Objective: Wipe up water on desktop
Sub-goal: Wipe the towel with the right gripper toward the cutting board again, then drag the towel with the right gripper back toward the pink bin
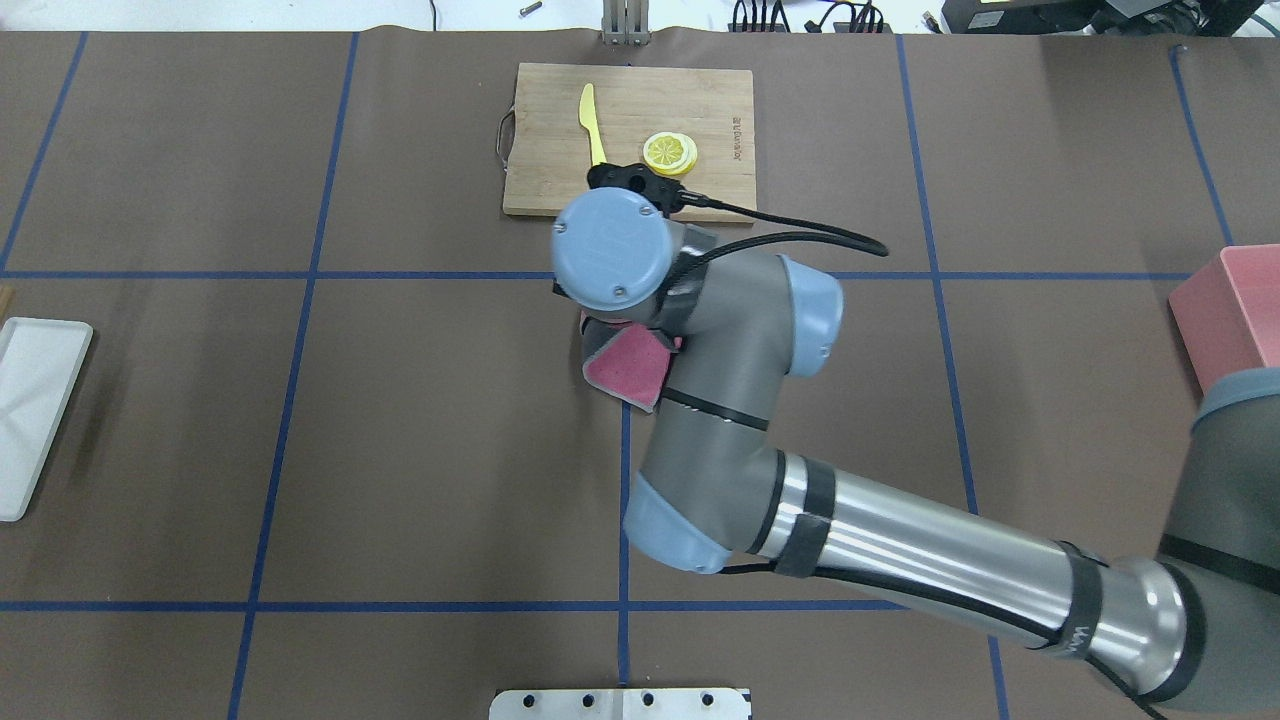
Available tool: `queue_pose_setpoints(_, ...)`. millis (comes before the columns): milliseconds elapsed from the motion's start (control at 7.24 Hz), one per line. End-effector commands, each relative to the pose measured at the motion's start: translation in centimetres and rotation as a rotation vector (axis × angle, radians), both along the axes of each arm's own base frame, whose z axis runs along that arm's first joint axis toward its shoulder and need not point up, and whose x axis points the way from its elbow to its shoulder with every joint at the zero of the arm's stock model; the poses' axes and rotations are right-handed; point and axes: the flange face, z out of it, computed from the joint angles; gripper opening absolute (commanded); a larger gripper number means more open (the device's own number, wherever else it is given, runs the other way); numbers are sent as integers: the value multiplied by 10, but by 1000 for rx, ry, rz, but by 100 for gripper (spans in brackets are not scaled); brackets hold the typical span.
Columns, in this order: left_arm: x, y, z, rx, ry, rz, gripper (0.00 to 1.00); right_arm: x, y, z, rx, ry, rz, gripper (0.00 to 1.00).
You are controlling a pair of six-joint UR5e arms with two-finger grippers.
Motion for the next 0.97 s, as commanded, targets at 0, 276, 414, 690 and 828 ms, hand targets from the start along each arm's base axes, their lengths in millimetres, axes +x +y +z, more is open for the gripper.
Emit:
queue_pose_setpoints(0, 0, 0, -1, 2, 0, 0, 99, 88, -15, 88, 66, 82, -122, 0)
queue_pose_setpoints(276, 0, -1, -2, 5, 0, 0, 99, 159, -28, 177, 112, 180, -198, 0)
queue_pose_setpoints(414, 1, -1, -2, 5, 0, 2, 99, 188, -33, 212, 140, 172, -239, 0)
queue_pose_setpoints(690, 1, -3, -4, 10, -1, 2, 99, 262, -39, 283, 168, 175, -302, 0)
queue_pose_setpoints(828, 1, -3, -5, 10, -1, 2, 99, 299, -44, 306, 180, 196, -330, 0)
